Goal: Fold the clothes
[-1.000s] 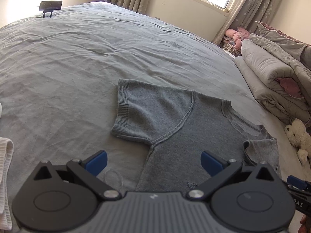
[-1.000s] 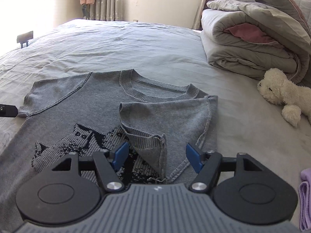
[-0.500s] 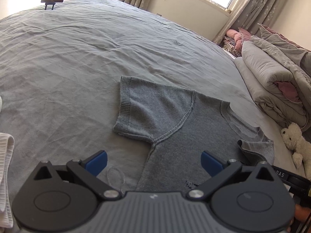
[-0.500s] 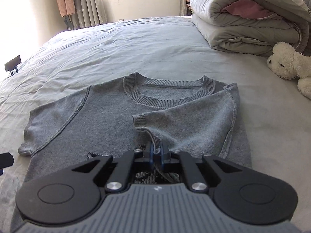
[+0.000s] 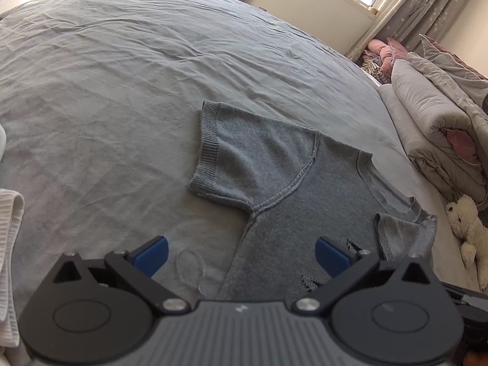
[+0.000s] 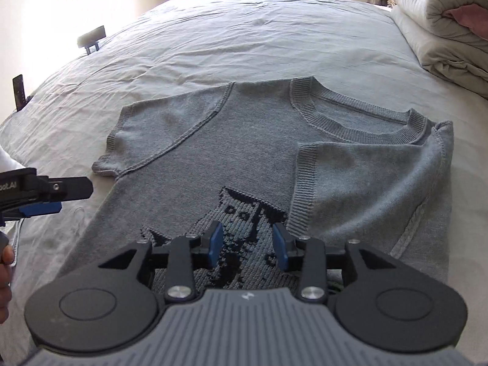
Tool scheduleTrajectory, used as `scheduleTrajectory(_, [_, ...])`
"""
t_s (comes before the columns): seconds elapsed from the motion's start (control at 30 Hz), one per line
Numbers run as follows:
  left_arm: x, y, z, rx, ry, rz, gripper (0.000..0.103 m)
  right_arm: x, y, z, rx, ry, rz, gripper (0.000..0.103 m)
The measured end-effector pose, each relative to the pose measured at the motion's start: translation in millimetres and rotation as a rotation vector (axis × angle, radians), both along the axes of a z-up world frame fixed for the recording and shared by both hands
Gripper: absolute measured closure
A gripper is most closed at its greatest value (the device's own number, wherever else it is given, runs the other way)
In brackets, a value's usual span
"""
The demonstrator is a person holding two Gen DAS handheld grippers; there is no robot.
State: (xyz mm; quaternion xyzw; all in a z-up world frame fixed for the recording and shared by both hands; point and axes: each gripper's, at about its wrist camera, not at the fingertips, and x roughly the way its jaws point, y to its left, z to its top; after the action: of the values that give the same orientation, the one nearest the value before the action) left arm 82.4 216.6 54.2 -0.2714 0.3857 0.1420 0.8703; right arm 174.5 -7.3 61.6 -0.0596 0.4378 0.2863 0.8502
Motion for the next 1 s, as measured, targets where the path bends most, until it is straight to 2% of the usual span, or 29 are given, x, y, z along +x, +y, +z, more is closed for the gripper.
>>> scheduleTrajectory(0.17, [-0.1,1.8,-1.3,-0.006,0.008,0.005,0.0,-0.1,0.5,5.4,0.077,0.05,0.07,0.063])
scheduleTrajectory(0.33, [0.8,1.8,-2.6,-0.01,0.017,0.0,0.0,12.9,-17.3,10.8,0.141,0.013,-0.068,0.063])
scheduleTrajectory(0.43, [1.7,1.4,-3.1,-0.009,0.018,-0.003,0.0,23.8,-17.9,1.7,0.09,0.006,-0.121,0.063])
scheduleTrajectory(0.53, [1.6,2.9,-4.1,-0.013,0.026,0.0,0.0,23.3,-10.6,-14.1,0.043,0.046,-0.074,0.063])
scheduleTrajectory(0.63, [1.9,4.9,-5.1,-0.026,0.031,0.008,0.0,10.5,-8.4,-22.3,0.095,0.095,-0.003,0.06])
scheduleTrajectory(0.73, [1.8,4.5,-5.9,-0.031,0.032,0.007,0.0,-3.4,-5.8,-19.6,0.12,0.117,0.091,0.057])
scheduleTrajectory(0.83, [2.5,3.6,-6.4,-0.029,0.035,0.007,0.0,-9.3,-9.0,-10.2,0.126,0.113,0.138,0.056])
scheduleTrajectory(0.9, [2.8,3.2,-6.8,-0.028,0.037,0.008,0.0,-5.6,-15.0,-1.2,0.113,0.057,0.088,0.056])
scheduleTrajectory(1.0, [2.8,2.8,-7.2,-0.026,0.038,0.005,0.0,17.0,-28.5,8.0,0.116,-0.001,-0.057,0.056])
